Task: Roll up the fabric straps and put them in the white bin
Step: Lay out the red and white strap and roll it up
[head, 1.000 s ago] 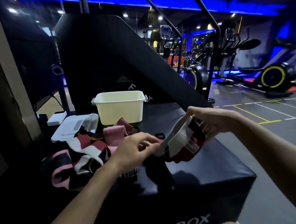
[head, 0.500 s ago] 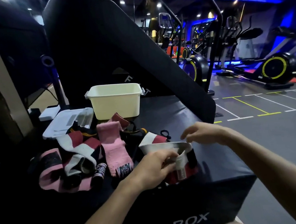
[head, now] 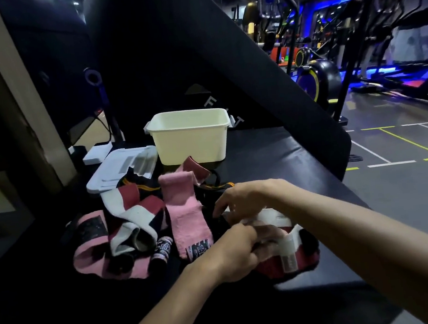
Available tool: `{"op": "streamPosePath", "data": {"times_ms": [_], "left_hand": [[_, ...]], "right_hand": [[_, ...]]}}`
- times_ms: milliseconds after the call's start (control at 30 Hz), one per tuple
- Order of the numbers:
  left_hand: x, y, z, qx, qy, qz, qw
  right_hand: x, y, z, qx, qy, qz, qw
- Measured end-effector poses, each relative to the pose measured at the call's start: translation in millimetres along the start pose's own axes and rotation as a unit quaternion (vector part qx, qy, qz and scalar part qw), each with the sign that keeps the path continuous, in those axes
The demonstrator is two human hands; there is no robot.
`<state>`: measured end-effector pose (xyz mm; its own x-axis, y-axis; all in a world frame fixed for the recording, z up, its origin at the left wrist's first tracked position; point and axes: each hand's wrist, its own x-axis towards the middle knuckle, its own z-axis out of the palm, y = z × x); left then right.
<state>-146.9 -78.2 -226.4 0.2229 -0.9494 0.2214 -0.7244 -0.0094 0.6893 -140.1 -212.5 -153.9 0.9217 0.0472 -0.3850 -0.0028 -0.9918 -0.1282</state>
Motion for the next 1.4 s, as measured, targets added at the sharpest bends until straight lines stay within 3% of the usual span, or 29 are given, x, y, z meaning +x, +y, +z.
{"op": "streamPosePath", "data": {"times_ms": [133, 233, 400, 500, 600, 867, 967, 1067, 1167, 1300, 1400], "left_hand": [[8.9, -4.5, -4.3, 0.025, -0.009, 0.037, 0.999], [20.3, -6.5, -12.7, 0.036, 0.024, 0.047, 0.998], [37.9, 9.8, -40.2, 0.031, 0.120, 0.040, 0.991], [40.9, 21.2, -46.2, -0.049, 0.041, 0.013, 0.998], [42.0, 25.4, -44.8, -0.083, -0.051, -0.013, 0.995], [69.9, 17.0, -40.7, -0.020, -0.096, -0.011, 0.995], [76.0, 18.0, -33.2, -0.014, -0.106, -0.021, 0.994], [77.3, 19.6, -26.5, -0.027, -0.115, -0.031, 0.993], [77.8, 21.0, -21.9, -0.023, -0.124, -0.027, 0.992], [75.4, 22.8, -17.9, 0.008, -0.156, -0.013, 0.988], [72.4, 26.6, -12.4, 0.016, -0.173, -0.003, 0.985]], "right_hand": [[-9.2, 21.6, -5.9, 0.033, -0.001, 0.009, 0.999], [-34.4, 57.5, -28.9, 0.126, 0.072, 0.045, 0.988], [-70.6, 143.6, -47.9, 0.328, 0.255, 0.126, 0.901], [-65.5, 179.6, -36.0, 0.381, 0.304, 0.173, 0.856], [-46.8, 199.4, -28.0, 0.384, 0.291, 0.193, 0.855], [3.6, 217.2, -51.9, 0.440, 0.356, 0.117, 0.816], [14.9, 227.8, -27.4, 0.339, 0.290, 0.205, 0.871], [18.0, 237.7, -1.2, 0.123, 0.235, 0.282, 0.922], [11.9, 228.3, -1.7, 0.096, 0.228, 0.228, 0.942], [-1.5, 197.7, -6.5, 0.064, 0.060, 0.179, 0.980], [-7.9, 175.5, 2.0, -0.032, 0.025, 0.185, 0.982]]}}
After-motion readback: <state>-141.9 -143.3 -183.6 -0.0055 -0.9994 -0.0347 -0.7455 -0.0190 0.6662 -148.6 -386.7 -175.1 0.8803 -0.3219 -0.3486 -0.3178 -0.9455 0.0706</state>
